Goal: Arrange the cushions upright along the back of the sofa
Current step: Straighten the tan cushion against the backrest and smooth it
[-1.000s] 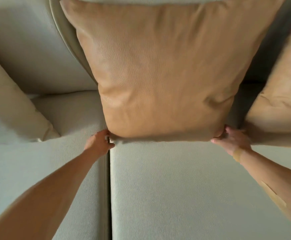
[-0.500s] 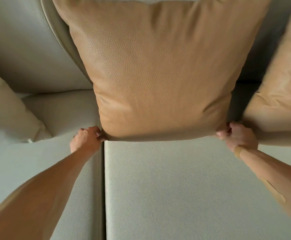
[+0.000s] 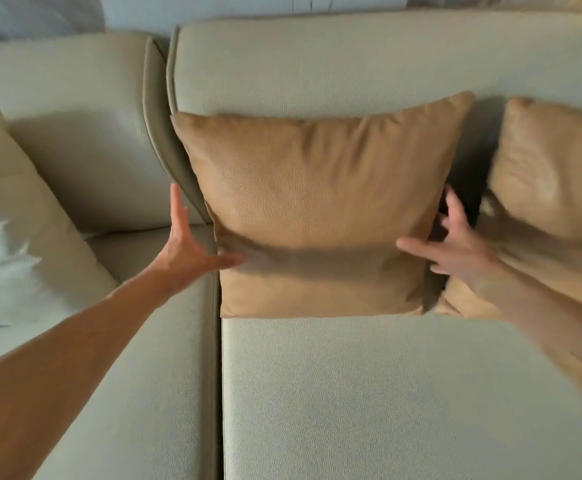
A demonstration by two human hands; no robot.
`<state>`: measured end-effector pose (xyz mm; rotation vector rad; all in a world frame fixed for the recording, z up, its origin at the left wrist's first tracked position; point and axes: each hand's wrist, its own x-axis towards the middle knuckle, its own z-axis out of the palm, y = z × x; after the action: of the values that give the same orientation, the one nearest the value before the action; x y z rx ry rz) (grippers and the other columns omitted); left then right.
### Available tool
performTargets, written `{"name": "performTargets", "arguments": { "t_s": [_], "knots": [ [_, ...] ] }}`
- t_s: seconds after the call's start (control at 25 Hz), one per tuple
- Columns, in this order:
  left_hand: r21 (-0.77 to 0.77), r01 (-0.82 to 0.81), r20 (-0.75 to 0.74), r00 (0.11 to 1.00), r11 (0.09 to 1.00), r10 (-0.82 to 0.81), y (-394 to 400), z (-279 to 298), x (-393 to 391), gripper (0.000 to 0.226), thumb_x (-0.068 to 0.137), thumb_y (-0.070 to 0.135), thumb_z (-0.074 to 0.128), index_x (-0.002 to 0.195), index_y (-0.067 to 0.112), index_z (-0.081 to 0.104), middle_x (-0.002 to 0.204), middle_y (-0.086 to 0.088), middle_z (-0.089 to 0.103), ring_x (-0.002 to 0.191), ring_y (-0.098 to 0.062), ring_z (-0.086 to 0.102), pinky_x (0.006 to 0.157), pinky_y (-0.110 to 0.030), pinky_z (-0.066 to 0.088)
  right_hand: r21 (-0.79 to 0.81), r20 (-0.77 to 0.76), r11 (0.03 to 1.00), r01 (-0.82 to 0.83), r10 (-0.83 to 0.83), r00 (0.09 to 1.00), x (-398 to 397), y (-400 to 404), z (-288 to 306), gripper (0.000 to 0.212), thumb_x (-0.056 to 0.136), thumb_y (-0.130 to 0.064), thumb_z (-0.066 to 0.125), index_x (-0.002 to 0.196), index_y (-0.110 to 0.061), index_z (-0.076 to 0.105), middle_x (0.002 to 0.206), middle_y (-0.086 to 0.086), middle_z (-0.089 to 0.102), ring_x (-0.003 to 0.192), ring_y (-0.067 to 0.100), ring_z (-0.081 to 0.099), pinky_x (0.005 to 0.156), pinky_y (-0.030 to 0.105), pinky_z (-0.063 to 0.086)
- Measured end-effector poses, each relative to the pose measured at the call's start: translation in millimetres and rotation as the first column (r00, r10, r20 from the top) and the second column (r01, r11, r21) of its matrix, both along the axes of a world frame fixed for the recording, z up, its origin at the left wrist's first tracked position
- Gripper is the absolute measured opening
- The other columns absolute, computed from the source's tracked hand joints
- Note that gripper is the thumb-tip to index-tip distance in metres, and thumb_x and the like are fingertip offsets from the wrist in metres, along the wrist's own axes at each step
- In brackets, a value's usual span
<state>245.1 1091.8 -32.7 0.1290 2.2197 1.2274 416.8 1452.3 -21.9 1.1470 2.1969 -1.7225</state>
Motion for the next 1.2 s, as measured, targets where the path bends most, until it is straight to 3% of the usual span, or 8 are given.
{"name": "performTargets", "arguments": {
  "t_s": [0.12,0.2,0.32,0.48,0.68,1.0,1.12,1.2],
  "knots": [
    [0.078,-0.104,0.064,0.993,0.991,0.100,30,37,-20,0.138,0.066,0.026,0.090,0.142,0.058,-0.021,0.145,0.012,0.035,0.108,-0.013,0.055,0.081,-0.050,0.057,-0.158,0.029,0.981,0.115,-0.112,0.993,-33,6,30,0.126,0.059,-0.029,0.090,0.147,-0.056,0.004,0.150,-0.014,0.038,0.132,0.024,0.042,0.095,0.064,0.044],
    [0.077,-0.117,0.054,0.992,0.990,0.113,40,43,-22,0.134,0.060,0.026,0.091,0.144,0.060,-0.008,0.143,0.013,0.037,0.113,-0.019,0.052,0.075,-0.052,0.059,-0.202,0.032,0.970,0.136,-0.133,0.991,-37,2,35,0.115,0.064,-0.018,0.088,0.145,-0.054,0.015,0.144,-0.014,0.045,0.131,0.028,0.045,0.093,0.068,0.044],
    [0.089,-0.128,-0.039,0.991,0.988,0.132,41,41,-14,0.125,0.058,0.026,0.091,0.144,0.060,0.005,0.143,0.013,0.037,0.118,-0.024,0.051,0.074,-0.051,0.060,-0.126,-0.012,0.982,0.142,-0.145,0.989,-34,-3,37,0.104,0.064,-0.020,0.089,0.141,-0.050,0.026,0.136,-0.014,0.050,0.124,0.024,0.050,0.090,0.064,0.048],
    [0.117,-0.122,-0.132,0.982,0.986,0.137,39,42,-16,0.124,0.066,0.021,0.088,0.146,0.057,0.001,0.140,0.018,0.036,0.100,-0.011,0.056,0.075,-0.050,0.061,-0.098,-0.101,0.986,0.138,-0.148,0.984,-36,-3,34,0.101,0.061,-0.026,0.090,0.137,-0.053,0.028,0.136,-0.018,0.049,0.120,0.017,0.054,0.088,0.059,0.052],
    [0.041,-0.067,-0.141,0.987,0.997,0.072,43,43,-16,0.123,0.070,0.025,0.086,0.147,0.055,-0.005,0.151,0.009,0.033,0.090,-0.002,0.053,0.073,-0.049,0.061,-0.061,-0.080,0.990,0.130,-0.135,0.988,-37,0,30,0.103,0.059,-0.037,0.090,0.138,-0.055,0.027,0.141,-0.015,0.045,0.121,0.018,0.052,0.089,0.059,0.051],
    [0.024,-0.029,-0.162,0.986,0.999,0.033,47,44,-21,0.126,0.072,0.023,0.084,0.149,0.050,-0.012,0.155,0.006,0.030,0.101,-0.018,0.057,0.078,-0.044,0.060,-0.027,-0.099,0.994,0.109,-0.112,0.989,-34,5,34,0.094,0.074,-0.029,0.082,0.143,-0.050,0.023,0.145,-0.008,0.042,0.125,0.019,0.050,0.099,0.058,0.046],
    [-0.029,-0.020,-0.196,0.981,0.999,0.013,46,40,-24,0.129,0.072,0.026,0.084,0.150,0.044,-0.017,0.157,0.002,0.029,0.131,-0.027,0.046,0.099,-0.036,0.047,0.030,-0.049,0.995,0.093,-0.091,0.995,-35,0,34,0.096,0.076,-0.036,0.079,0.145,-0.051,0.015,0.144,-0.008,0.039,0.126,0.022,0.048,0.097,0.055,0.048],
    [-0.052,-0.031,-0.188,0.982,0.998,0.021,45,42,-21,0.128,0.074,0.027,0.083,0.151,0.041,-0.019,0.157,-0.001,0.030,0.137,-0.027,0.041,0.101,-0.031,0.040,0.067,-0.042,0.994,0.082,-0.079,0.996,-34,-5,35,0.095,0.077,-0.039,0.077,0.146,-0.049,0.013,0.140,-0.009,0.040,0.126,0.024,0.047,0.094,0.051,0.051]
  ]
}}
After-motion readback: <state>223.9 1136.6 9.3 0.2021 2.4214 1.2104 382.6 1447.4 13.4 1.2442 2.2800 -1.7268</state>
